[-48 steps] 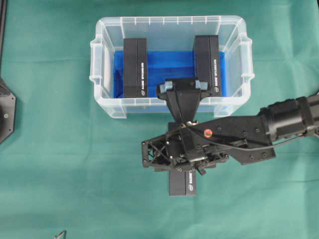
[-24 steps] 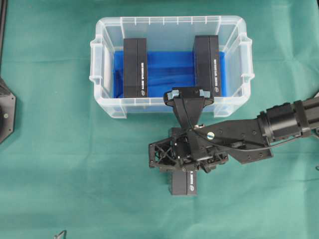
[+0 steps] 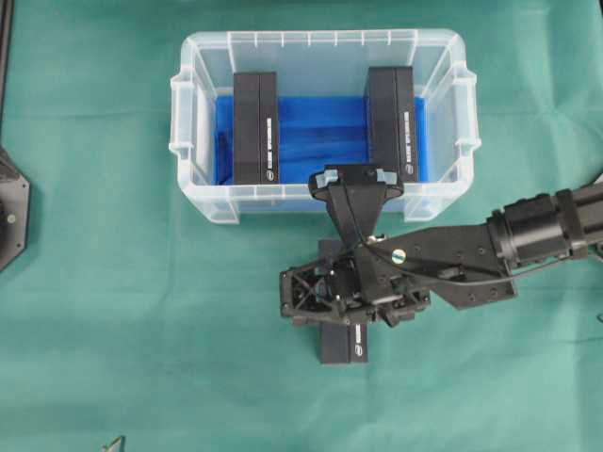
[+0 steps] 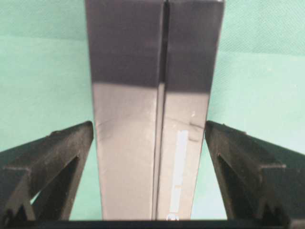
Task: Take the box out of the case with the right arm.
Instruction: 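Lower the box onto the cloth in front of the case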
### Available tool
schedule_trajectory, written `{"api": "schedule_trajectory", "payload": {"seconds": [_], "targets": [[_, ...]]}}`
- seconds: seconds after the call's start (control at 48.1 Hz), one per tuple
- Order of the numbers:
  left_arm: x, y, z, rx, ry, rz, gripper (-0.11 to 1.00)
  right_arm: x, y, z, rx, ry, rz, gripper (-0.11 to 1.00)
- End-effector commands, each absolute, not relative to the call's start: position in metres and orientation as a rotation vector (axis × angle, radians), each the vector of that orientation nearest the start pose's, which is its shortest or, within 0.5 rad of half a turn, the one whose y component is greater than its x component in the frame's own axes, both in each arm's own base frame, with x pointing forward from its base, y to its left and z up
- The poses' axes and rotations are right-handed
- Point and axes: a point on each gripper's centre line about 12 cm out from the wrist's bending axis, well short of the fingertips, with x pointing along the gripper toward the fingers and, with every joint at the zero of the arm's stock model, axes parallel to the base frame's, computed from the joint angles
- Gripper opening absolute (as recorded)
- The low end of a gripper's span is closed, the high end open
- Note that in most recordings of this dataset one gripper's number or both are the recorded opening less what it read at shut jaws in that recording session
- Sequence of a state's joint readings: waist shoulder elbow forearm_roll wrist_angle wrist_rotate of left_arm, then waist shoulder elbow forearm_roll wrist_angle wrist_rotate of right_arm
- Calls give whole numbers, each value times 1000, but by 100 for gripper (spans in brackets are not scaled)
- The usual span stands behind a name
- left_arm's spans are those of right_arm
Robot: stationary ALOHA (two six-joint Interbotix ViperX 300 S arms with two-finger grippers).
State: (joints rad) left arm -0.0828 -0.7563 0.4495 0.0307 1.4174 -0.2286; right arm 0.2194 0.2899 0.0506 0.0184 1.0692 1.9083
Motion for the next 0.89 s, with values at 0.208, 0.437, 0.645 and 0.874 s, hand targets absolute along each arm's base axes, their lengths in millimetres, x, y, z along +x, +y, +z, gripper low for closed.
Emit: {"api": "schedule_trajectory", "payload": {"seconds": [0.208,0.437,0.645,0.874], "targets": [[177,-10,379,-140,1082,79,0,440,100,217,1451,1040,-1095,90],[177,-10,378,-140,1083,79,0,438,94,264,1404,1043,-1119,90],[177,-10,379,-141,1081,80,0,433,88,310,1378,1019,-1118,90],[177,-10,379,-141,1081,80,0,428,86,325,1349,1032,-1155,90]]}}
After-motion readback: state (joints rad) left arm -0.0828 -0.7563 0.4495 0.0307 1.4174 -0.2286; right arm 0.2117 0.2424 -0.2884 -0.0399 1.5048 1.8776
